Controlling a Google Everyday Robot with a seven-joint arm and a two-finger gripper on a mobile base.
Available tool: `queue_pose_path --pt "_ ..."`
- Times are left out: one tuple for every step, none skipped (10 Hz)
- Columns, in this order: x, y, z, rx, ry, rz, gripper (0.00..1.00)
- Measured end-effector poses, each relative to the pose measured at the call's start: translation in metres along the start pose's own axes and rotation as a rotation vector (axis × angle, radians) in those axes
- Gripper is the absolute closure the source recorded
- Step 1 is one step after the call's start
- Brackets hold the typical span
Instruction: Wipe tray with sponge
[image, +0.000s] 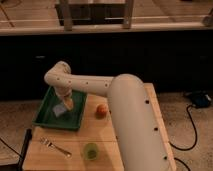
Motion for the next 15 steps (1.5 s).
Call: queue_pose_path --pt "0.000 0.000 0.000 0.000 0.004 -0.005 0.99" --pt "0.002 0.000 0.001 -0.001 0.007 -0.007 0.99" --pt "0.002 0.001 0.002 -0.004 0.011 -0.011 0.99" --pt "0.000 0.000 0.004 -0.005 0.013 -0.018 0.99" --pt "0.000 0.000 0.004 -0.005 0.016 -0.021 0.99" --pt "0.001 -0.001 0.006 -0.005 0.020 -0.027 0.99" --pt "0.002 -0.001 0.007 -0.005 0.025 -0.030 0.99" --pt "0.004 -0.001 0.008 -0.005 0.028 -0.034 0.99" --pt "0.004 -0.001 0.009 -0.005 0.031 -0.037 0.99" --pt "0.004 -0.002 0.010 -0.005 0.033 -0.040 0.99" --pt "0.002 -0.004 0.011 -0.005 0.036 -0.050 0.99" --pt "0.002 -0.004 0.011 -0.004 0.038 -0.053 0.99" --pt "0.003 -0.005 0.012 -0.005 0.041 -0.056 0.99" --pt "0.003 -0.004 0.013 -0.005 0.043 -0.058 0.99" --pt "0.003 -0.003 0.014 -0.006 0.045 -0.061 0.99"
